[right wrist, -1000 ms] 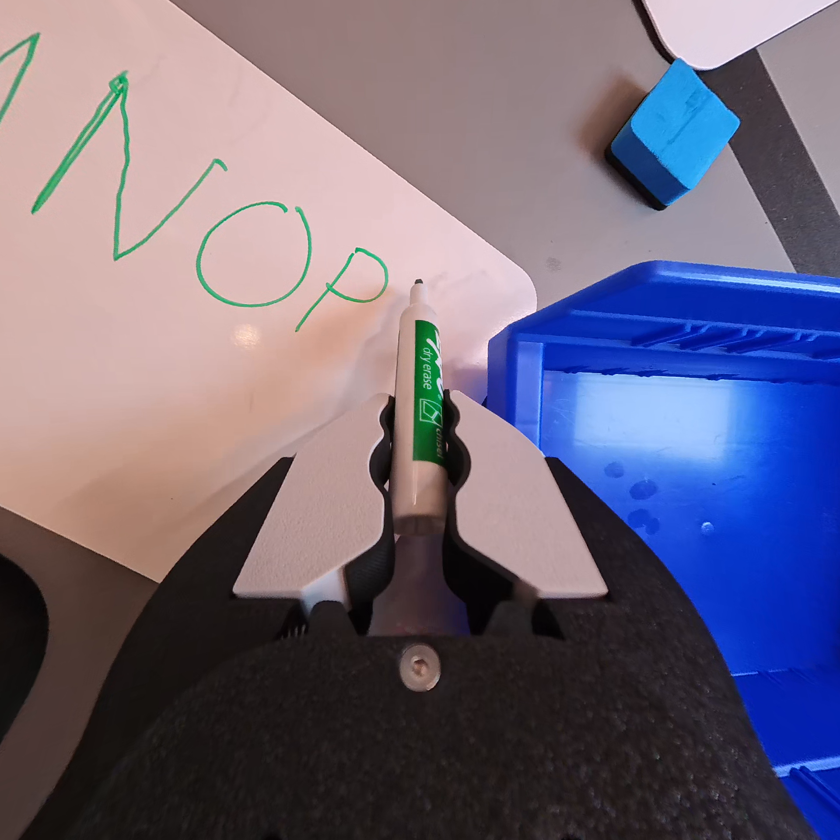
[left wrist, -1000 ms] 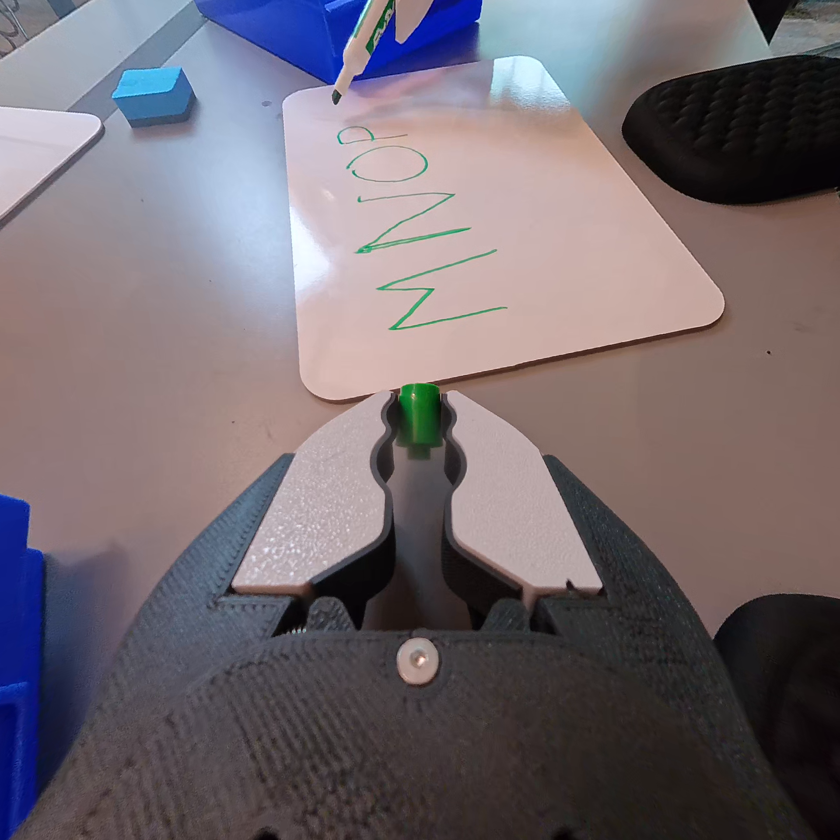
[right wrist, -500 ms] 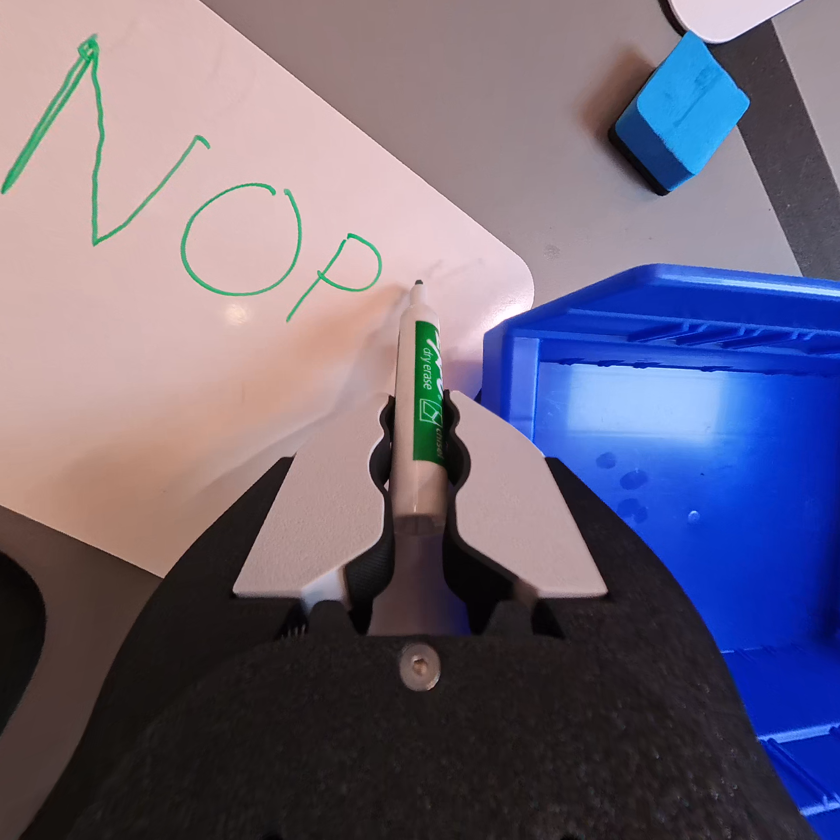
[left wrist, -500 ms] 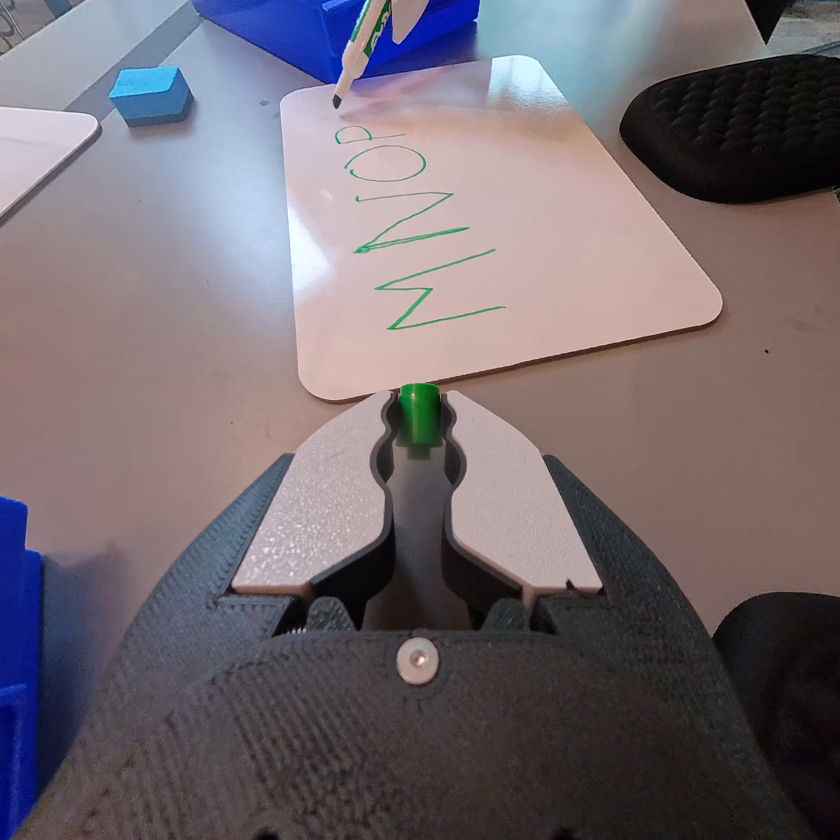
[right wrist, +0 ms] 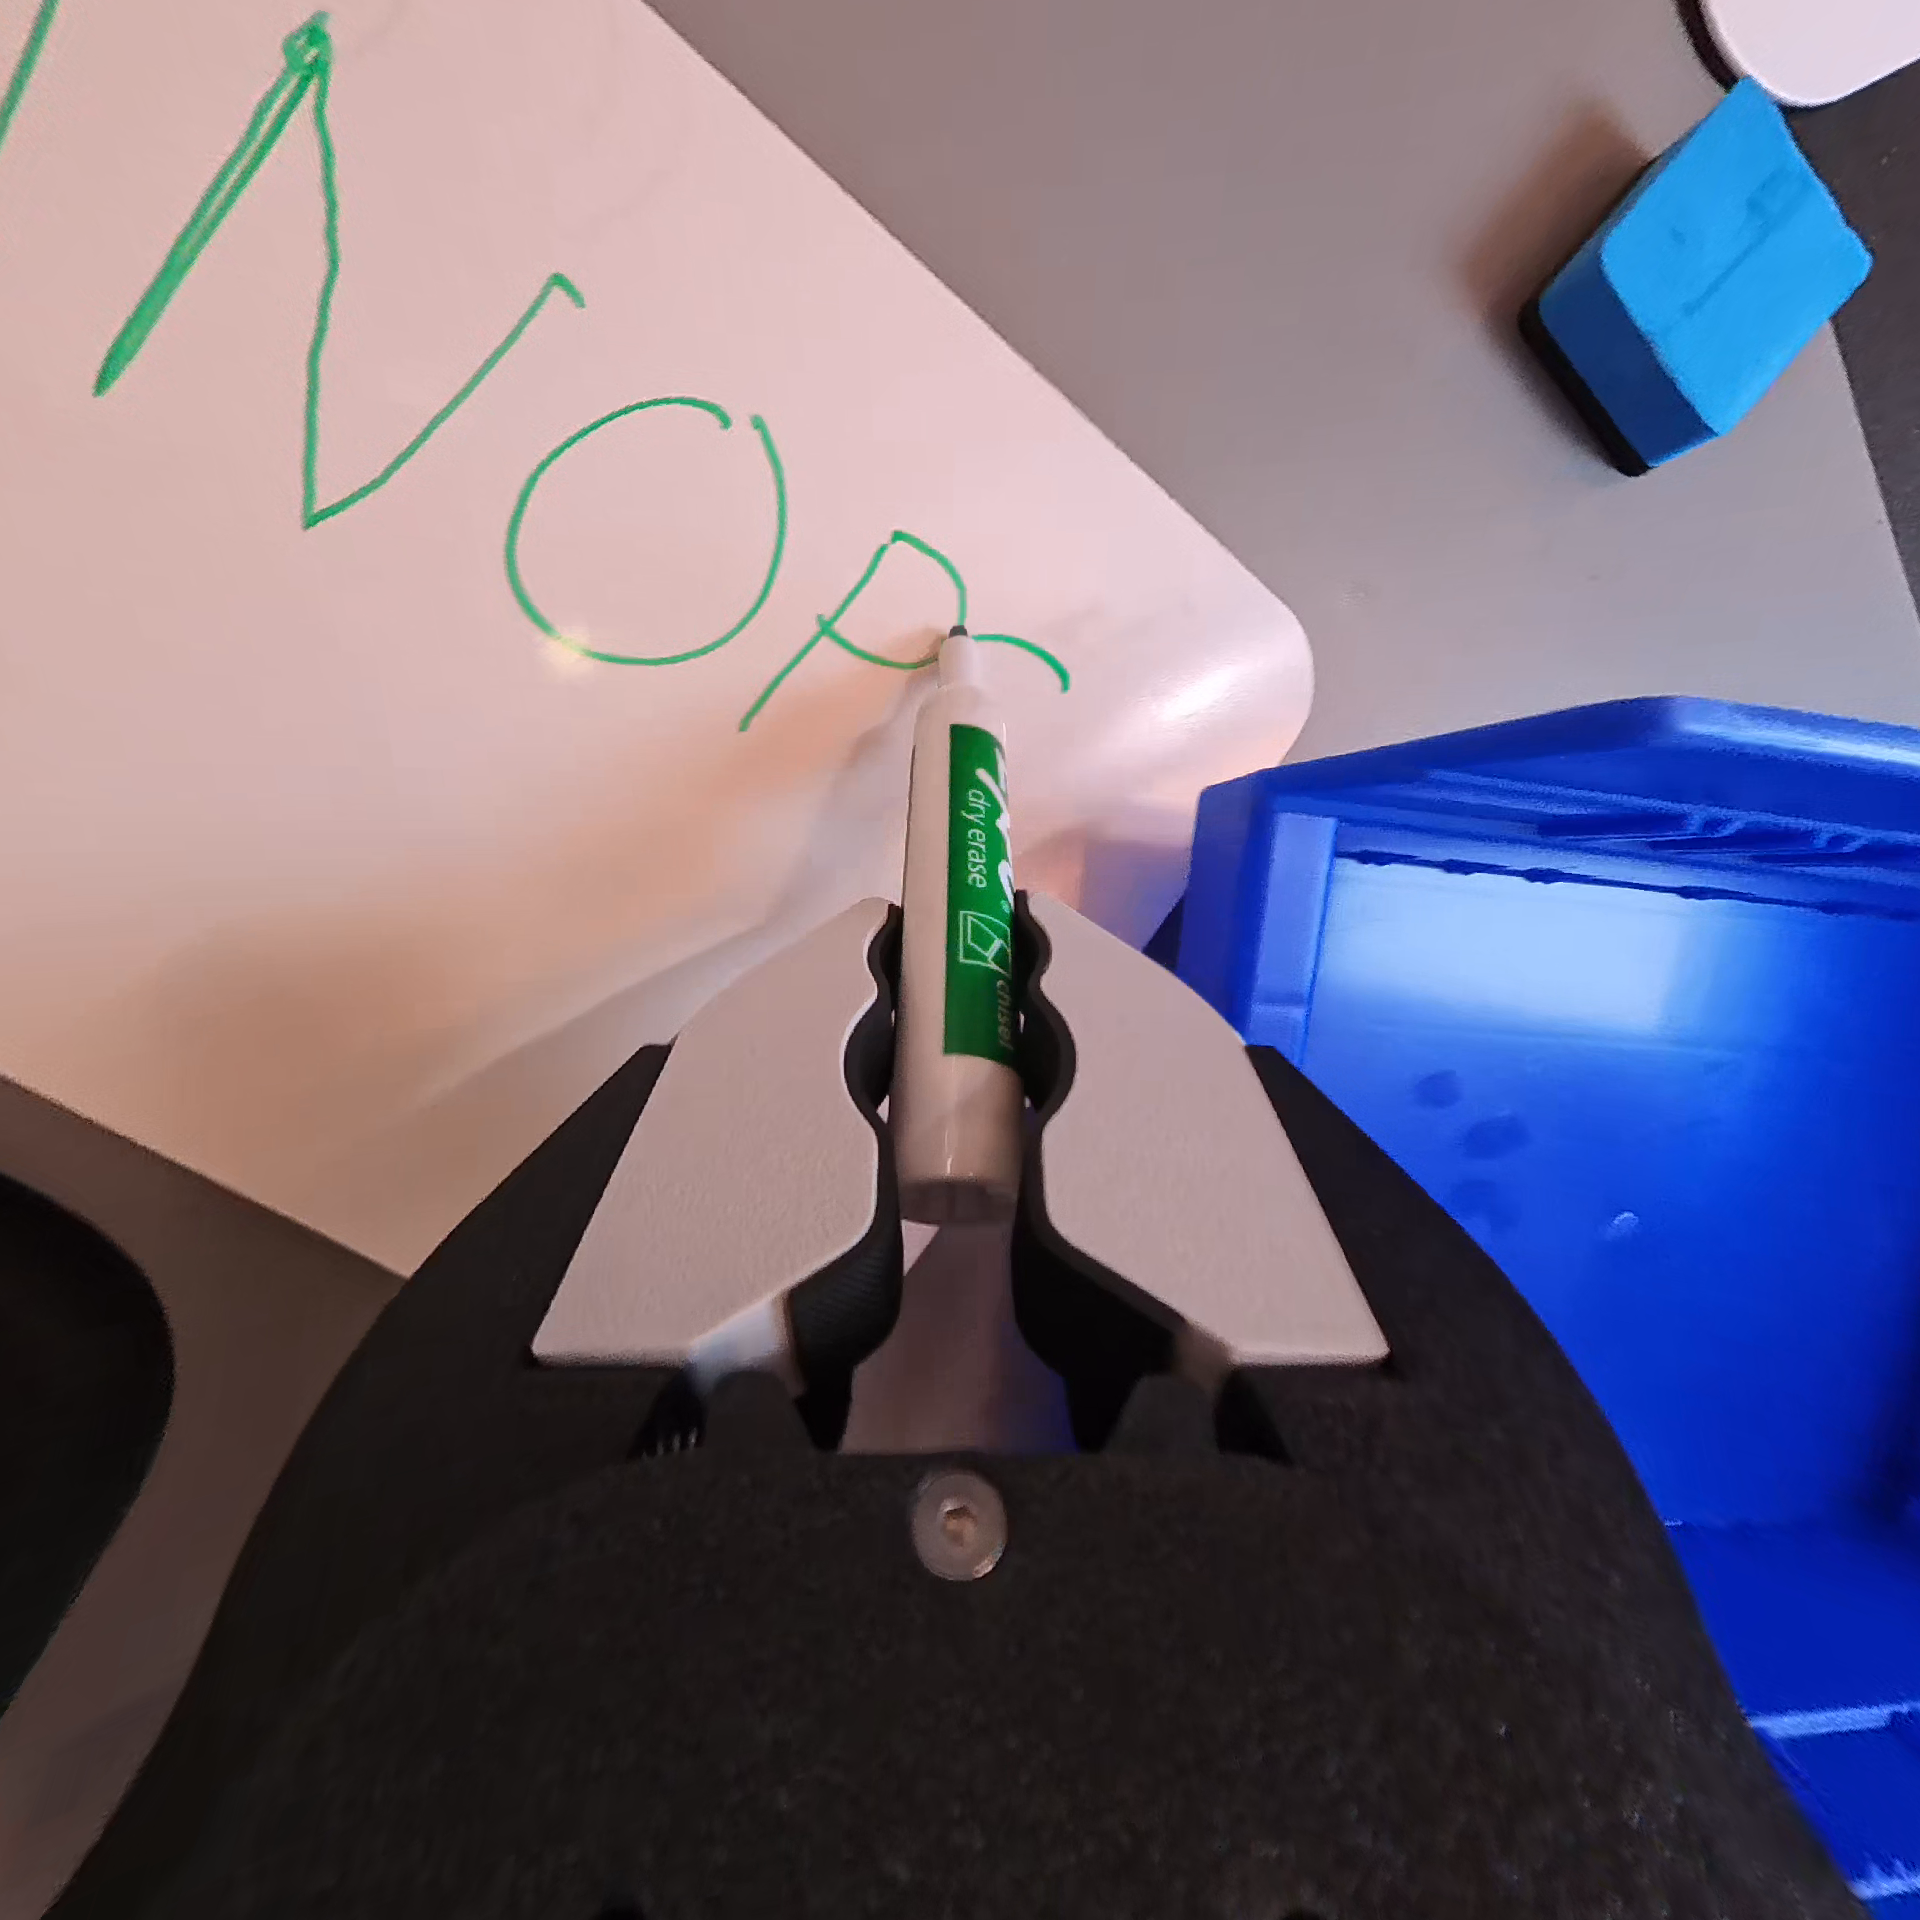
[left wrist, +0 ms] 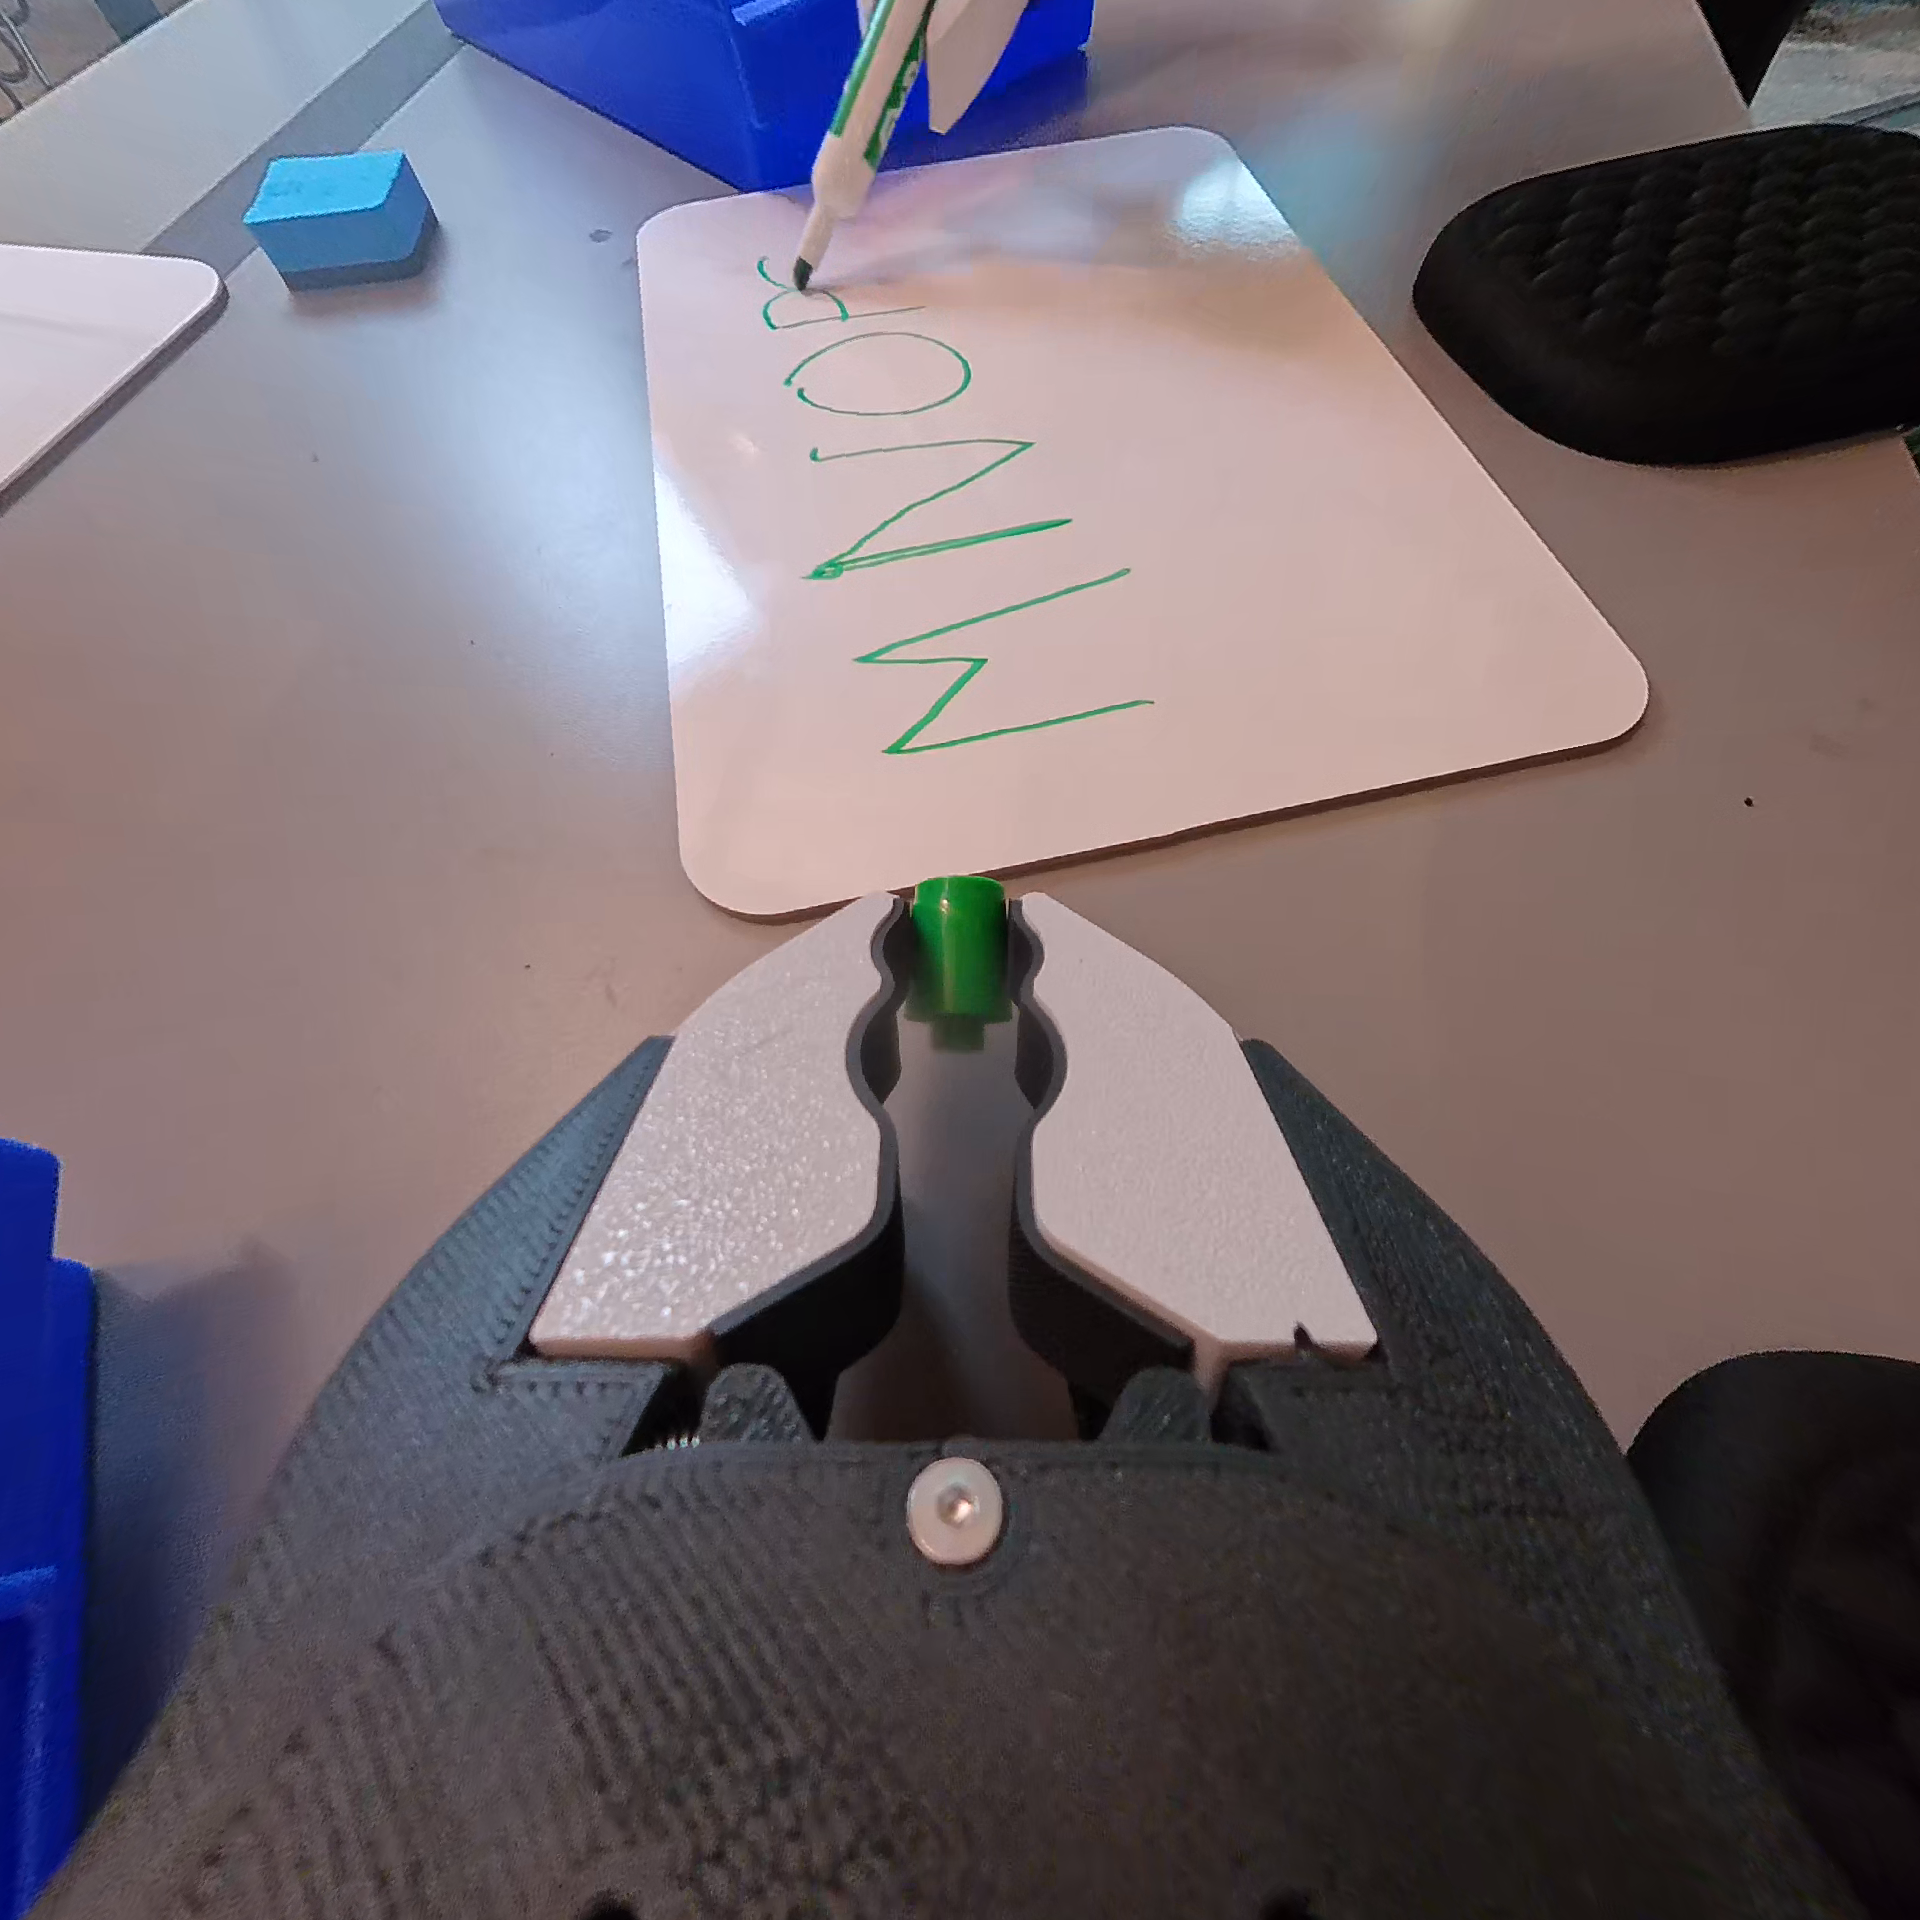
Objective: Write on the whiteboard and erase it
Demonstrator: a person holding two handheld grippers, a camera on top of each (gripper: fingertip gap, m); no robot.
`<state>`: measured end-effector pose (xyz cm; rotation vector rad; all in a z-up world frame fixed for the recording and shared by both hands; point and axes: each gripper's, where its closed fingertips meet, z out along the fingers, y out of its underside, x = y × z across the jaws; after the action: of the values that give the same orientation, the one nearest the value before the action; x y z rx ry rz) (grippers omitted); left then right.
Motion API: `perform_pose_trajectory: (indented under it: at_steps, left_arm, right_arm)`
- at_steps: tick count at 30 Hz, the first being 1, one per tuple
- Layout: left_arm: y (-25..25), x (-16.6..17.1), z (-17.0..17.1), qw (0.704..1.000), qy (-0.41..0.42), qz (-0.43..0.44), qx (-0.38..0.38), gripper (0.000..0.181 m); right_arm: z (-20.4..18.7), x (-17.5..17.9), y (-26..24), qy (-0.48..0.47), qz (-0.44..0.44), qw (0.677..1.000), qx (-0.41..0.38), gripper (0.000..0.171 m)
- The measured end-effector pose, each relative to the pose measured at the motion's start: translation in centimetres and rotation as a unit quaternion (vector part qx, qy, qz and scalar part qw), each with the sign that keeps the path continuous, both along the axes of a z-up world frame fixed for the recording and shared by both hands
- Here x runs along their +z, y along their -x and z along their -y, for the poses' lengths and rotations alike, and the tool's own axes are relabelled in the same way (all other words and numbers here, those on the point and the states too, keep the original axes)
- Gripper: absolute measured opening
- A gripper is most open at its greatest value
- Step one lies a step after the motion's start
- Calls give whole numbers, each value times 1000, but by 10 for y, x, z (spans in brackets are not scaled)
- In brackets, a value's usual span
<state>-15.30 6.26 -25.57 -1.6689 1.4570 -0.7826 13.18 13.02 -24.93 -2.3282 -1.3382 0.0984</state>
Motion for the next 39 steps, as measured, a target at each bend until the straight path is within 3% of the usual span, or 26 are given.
perform_pose_trajectory:
  at_steps: [10,18,26,39]
  left_arm:
    - [0,-1,0,1000,-1,-3,-1,18]
    - [-1,-1,1,1000,-1,-3,-2,18]
    - [-1,0,2,1000,0,-1,-4,18]
    - [-1,-1,1,1000,0,-3,-3,18]
  right_arm:
    - [38,3,-21,23,29,999,-6,19]
    - [13,3,-40,2,54,998,-27,19]
    - [-14,3,-15,-22,45,999,-5,19]
    - [14,2,-19,0,41,999,5,19]
